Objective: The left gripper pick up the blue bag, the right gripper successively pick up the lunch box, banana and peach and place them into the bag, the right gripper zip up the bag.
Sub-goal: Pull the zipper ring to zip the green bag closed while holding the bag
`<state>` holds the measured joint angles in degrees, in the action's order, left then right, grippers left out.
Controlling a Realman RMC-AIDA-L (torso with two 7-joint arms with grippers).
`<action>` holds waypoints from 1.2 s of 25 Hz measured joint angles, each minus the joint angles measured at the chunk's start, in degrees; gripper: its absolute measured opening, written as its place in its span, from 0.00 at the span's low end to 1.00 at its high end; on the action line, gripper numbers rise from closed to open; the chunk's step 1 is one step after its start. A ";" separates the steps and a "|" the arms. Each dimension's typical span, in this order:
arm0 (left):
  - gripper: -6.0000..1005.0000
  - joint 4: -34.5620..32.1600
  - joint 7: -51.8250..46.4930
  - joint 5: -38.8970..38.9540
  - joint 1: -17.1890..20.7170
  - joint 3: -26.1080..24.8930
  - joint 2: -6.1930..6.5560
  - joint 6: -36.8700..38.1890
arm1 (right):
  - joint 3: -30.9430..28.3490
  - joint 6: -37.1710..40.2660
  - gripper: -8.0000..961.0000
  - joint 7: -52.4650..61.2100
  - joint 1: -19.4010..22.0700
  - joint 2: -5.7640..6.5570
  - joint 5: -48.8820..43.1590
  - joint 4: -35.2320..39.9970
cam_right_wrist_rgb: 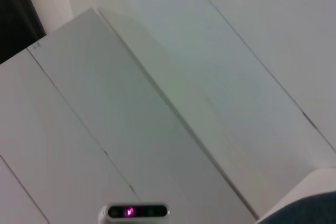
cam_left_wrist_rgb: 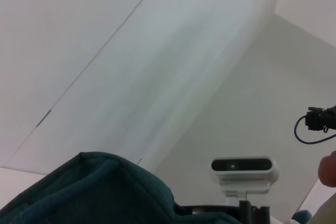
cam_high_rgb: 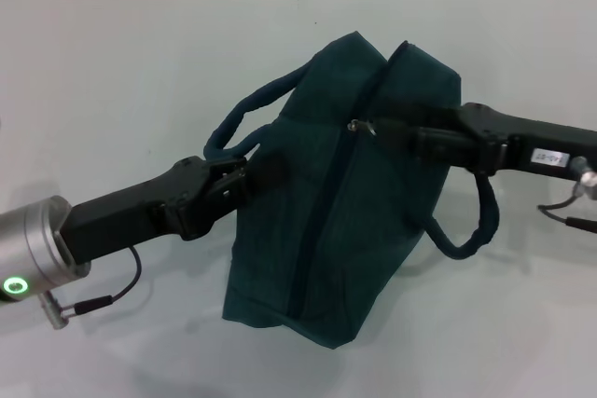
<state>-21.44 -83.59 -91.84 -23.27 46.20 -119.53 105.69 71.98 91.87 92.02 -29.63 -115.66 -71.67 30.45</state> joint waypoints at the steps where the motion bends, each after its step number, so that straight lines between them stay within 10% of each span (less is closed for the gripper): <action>1: 0.07 0.00 0.00 0.00 -0.02 -0.01 0.00 0.01 | 0.76 -0.48 0.81 -0.02 -0.37 -0.06 0.11 -0.05; 30: 0.07 -0.28 0.00 0.02 -0.80 -0.15 0.00 -0.11 | 3.77 1.78 0.77 5.01 -1.18 0.32 -0.12 -0.32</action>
<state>-21.72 -83.58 -91.82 -24.07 46.05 -119.53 105.58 75.75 93.66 97.03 -30.81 -115.34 -71.79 30.13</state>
